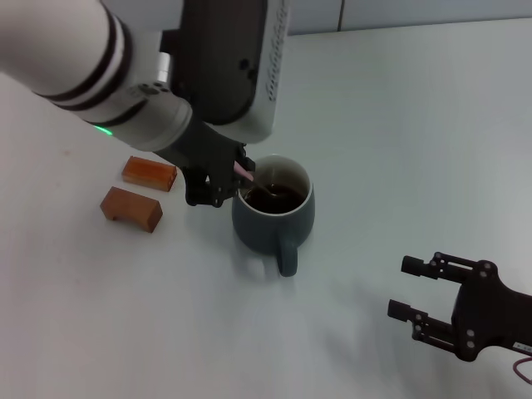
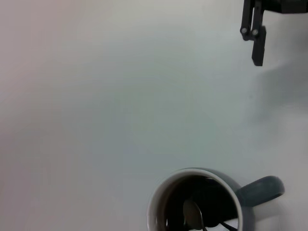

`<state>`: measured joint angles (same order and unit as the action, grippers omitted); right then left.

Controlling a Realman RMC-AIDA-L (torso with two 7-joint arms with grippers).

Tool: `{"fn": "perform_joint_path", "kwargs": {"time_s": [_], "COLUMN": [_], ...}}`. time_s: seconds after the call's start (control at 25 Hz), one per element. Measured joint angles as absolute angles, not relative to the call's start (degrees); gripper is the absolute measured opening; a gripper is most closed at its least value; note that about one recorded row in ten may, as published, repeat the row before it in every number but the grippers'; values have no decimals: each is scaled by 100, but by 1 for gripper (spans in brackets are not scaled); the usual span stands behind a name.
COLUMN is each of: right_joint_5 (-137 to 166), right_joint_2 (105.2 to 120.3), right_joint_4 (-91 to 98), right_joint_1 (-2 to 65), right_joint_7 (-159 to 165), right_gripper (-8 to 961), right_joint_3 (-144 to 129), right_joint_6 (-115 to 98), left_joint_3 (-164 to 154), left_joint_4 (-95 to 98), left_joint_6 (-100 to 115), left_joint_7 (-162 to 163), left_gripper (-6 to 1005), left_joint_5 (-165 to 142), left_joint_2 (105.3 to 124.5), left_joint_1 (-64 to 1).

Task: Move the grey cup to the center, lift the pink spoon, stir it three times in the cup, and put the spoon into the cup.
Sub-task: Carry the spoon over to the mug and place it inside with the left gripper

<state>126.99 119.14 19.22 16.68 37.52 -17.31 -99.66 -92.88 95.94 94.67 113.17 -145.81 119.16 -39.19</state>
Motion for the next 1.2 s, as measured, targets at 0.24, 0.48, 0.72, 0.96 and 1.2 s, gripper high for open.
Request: {"fn": "perform_joint_path", "kwargs": {"time_s": [0.24, 0.48, 0.72, 0.96, 1.2], "right_joint_5": [12699, 12696, 12697, 12698, 12693], "right_joint_2": [11916, 11910, 11909, 11909, 11909], "right_joint_4": [1893, 1853, 1829, 1818, 1817], "right_joint_1": [1671, 1688, 1723, 1715, 1685], "right_joint_7": [3753, 3752, 3752, 3752, 3753], "right_gripper": [600, 600, 600, 600, 600], "right_joint_3": [-1731, -1731, -1739, -1735, -1731], "right_joint_6": [-9966, -9948, -9912, -9908, -9910], "left_joint_3": [-9525, -9726, -9816, -9844, -9853], "left_joint_4": [9309, 9285, 9359, 9366, 9253], "left_joint_6": [9312, 9405, 9726, 9685, 9292], "left_joint_7": [11353, 11497, 11618, 11612, 11541], "left_gripper": [182, 187, 192, 197, 202], "left_joint_5": [-14829, -15165, -15090, -14855, -14742], "left_joint_2": [11918, 11918, 11918, 11918, 11918], "left_joint_1": [-4108, -4221, -4335, -4347, -4351]}}
